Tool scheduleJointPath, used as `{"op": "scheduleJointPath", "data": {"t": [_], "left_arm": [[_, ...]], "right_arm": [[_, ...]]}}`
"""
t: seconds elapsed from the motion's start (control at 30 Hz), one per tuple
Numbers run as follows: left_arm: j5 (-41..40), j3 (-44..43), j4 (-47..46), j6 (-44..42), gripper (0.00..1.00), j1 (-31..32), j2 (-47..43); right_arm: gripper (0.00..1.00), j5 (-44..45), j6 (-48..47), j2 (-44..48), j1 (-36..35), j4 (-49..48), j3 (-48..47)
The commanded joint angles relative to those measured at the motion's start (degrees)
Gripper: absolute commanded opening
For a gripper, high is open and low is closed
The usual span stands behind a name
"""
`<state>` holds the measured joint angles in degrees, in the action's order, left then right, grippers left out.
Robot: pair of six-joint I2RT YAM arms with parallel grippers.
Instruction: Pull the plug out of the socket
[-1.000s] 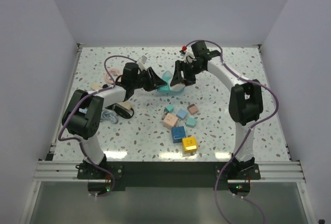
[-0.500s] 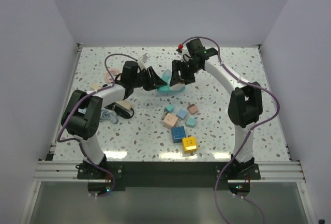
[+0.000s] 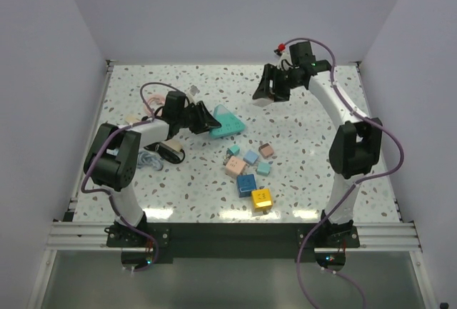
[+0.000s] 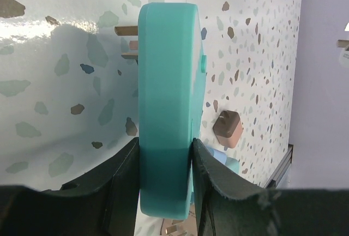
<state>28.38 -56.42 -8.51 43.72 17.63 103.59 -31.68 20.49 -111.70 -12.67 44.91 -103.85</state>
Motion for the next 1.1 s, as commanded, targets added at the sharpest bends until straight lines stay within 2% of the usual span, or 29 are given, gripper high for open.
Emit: {"op": "scheduleJointPath", "data": {"t": [0.0, 0.07, 0.13, 0.23, 0.33, 0.63, 0.93, 0.97, 1.0, 1.03, 1.07], "left_arm": [[-4.74, 0.0, 5.97, -3.65, 0.0, -0.75, 0.3], [-4.48, -0.7, 5.96, -3.65, 0.0, -0.93, 0.21], [-4.21, -0.97, 5.79, -3.65, 0.0, -1.45, -0.32], [-4.12, -1.76, 5.18, -3.56, 0.0, -3.03, -1.72], [-3.86, -2.9, 4.65, -3.82, 0.0, -5.57, -2.86], [-3.5, -4.22, 2.8, -3.73, 0.0, -14.46, -4.01], [-5.26, 1.66, 0.08, -0.84, 0.0, -23.51, -4.45], [-5.27, 2.54, -0.53, -0.14, 0.05, -24.13, -4.54], [-5.09, 2.89, -0.97, 0.13, 0.15, -24.91, -4.71], [-4.92, 3.25, -1.24, 0.13, 0.21, -25.1, -4.89], [-5.18, 3.42, -0.81, 0.13, 0.4, -25.27, -5.06]], "right_arm": [[0.0, 7.75, -1.59, 4.38, -1.4, 2.11, 0.4], [0.0, 14.34, -2.82, 4.65, -1.48, 5.1, 2.94], [0.0, 16.56, -2.39, 7.1, -1.57, 2.84, 6.63], [0.0, 15.34, -0.98, 9.13, -2.62, -2.08, 15.41], [0.0, 13.13, -1.59, 8.78, -5.34, -4.46, 17.97], [0.0, 13.75, -1.42, 5.53, -9.57, -6.67, 20.18], [0.0, 12.96, -1.6, 4.04, -11.5, -7.37, 23.17], [0.0, 12.53, -1.68, 3.86, -11.59, -7.46, 23.43], [0.0, 12.35, -1.42, 3.86, -11.68, -7.64, 23.61], [0.0, 12.17, -1.33, 3.68, -11.68, -7.99, 24.04], [0.0, 12.17, -1.33, 3.68, -11.68, -7.99, 24.05]]}}
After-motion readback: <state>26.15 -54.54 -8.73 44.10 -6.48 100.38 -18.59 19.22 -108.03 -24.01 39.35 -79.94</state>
